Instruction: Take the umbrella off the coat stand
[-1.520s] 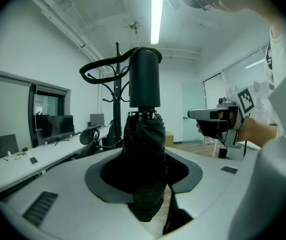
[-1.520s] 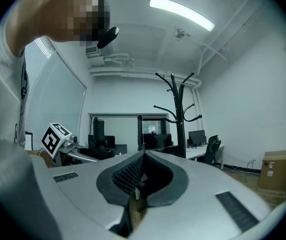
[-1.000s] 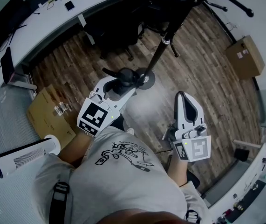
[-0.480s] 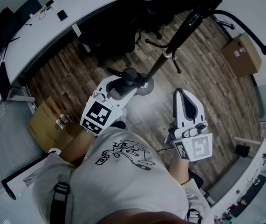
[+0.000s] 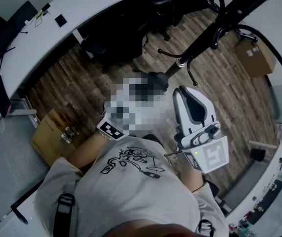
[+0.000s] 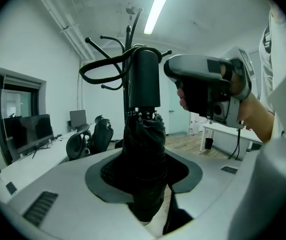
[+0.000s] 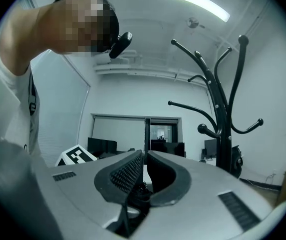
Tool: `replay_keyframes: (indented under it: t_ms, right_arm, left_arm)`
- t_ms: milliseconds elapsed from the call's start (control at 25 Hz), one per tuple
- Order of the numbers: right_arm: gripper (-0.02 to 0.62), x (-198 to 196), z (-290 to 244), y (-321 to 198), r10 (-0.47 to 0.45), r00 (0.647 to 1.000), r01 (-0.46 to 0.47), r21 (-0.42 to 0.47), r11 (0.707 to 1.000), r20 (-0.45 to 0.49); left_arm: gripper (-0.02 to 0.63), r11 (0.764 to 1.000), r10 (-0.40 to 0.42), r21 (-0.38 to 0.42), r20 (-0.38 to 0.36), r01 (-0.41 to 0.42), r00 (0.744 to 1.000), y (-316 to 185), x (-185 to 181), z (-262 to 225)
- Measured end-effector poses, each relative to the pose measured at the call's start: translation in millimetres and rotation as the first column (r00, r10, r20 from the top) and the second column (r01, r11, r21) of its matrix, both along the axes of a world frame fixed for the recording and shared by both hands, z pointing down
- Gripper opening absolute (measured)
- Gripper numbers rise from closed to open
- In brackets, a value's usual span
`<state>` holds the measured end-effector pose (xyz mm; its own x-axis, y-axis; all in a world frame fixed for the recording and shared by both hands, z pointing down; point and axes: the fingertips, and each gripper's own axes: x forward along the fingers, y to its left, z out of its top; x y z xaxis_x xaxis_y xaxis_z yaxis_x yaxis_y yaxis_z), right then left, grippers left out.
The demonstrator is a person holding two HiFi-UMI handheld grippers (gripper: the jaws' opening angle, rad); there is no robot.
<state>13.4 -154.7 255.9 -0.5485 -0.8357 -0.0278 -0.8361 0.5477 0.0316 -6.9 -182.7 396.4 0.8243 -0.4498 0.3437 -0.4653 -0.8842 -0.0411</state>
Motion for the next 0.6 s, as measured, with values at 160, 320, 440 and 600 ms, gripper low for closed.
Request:
replay_keyframes:
  t_ms: [160,320,440,600]
  right_arm:
    - [0.062,-9,-4,-13,-0.032,0.999,0.032,0.006,0.999,0.006]
    - [0.072,-2,-8,-21,-0.045,0.999,0.045,0.008,0.999,0.008]
    - [0.078,6,-10,-24,-0.064,0.998,0.064,0.004,0.998,0.009]
    - [0.078,18,-15,-23,-0.074,0.997,0.074,0.010,0.997,-0.007]
  left_arm:
    - [0.202,0.999,0.031,0.005,0.014,-0.031,0.999,-10,11,1]
    - [0.202,0.999,0.048,0.011,0.026,-0.048,0.998,-16,24,-1]
    - [0.202,0.998,0.053,0.018,0.036,-0.054,0.998,-21,36,-4]
    - [0.202,0.998,0.050,0.022,0.045,-0.051,0.998,-22,50,-8]
